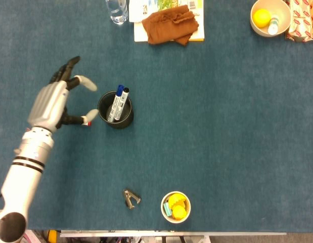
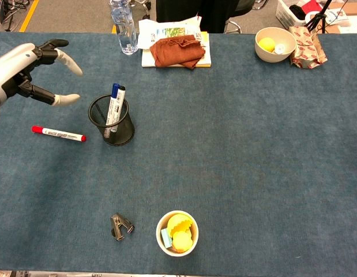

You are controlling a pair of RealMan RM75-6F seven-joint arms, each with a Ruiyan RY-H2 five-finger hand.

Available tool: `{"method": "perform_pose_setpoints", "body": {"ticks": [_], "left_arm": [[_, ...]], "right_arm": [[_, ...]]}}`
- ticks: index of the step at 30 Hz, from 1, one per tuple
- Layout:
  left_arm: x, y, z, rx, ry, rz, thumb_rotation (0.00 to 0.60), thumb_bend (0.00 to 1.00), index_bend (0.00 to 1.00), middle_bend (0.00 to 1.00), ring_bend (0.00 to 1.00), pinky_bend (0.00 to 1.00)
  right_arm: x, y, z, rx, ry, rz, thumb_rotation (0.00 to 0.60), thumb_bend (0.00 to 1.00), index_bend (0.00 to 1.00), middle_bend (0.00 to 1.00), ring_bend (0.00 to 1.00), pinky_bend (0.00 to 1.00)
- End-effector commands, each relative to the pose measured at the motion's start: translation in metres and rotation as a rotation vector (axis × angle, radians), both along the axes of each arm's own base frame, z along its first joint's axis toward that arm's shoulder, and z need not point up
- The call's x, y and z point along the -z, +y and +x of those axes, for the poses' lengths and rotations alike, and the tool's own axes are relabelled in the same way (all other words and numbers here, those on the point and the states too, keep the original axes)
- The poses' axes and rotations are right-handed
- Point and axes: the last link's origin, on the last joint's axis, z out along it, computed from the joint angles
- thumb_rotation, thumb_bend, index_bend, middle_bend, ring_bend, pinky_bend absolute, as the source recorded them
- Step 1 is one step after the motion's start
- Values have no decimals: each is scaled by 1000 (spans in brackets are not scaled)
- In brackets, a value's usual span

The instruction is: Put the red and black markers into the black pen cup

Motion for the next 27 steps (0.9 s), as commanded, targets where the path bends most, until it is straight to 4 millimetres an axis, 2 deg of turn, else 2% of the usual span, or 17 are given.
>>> {"method": "perform_pose_setpoints", "body": {"ticks": [1, 9, 13, 20, 27], "left_arm": [[-10, 1, -6, 9, 102, -36, 600, 219, 426, 0, 0, 36], [-22, -7, -25, 38, 313, -216, 600, 219, 422, 0, 0, 0], [-21, -10, -33, 48, 361, -304, 600, 219, 411, 0, 0, 0], [0, -10, -46, 125, 458, -351, 600, 219, 395, 0, 0, 0], [19, -4, -52, 154, 472, -321, 600, 219, 364, 0, 0, 0]], "right_arm": [[0, 0, 0, -1, 0, 2, 600, 0, 239, 255, 177, 348], [-2, 1, 2, -5, -5, -8, 600, 0, 239, 256, 177, 348], [-2, 0, 1, -2, -3, -7, 600, 0, 239, 255, 177, 348], [-1, -1, 0, 0, -2, -3, 600, 0, 239, 255, 177, 348], [-3, -1, 0, 0, -5, -7, 600, 0, 239, 255, 176, 348]]}}
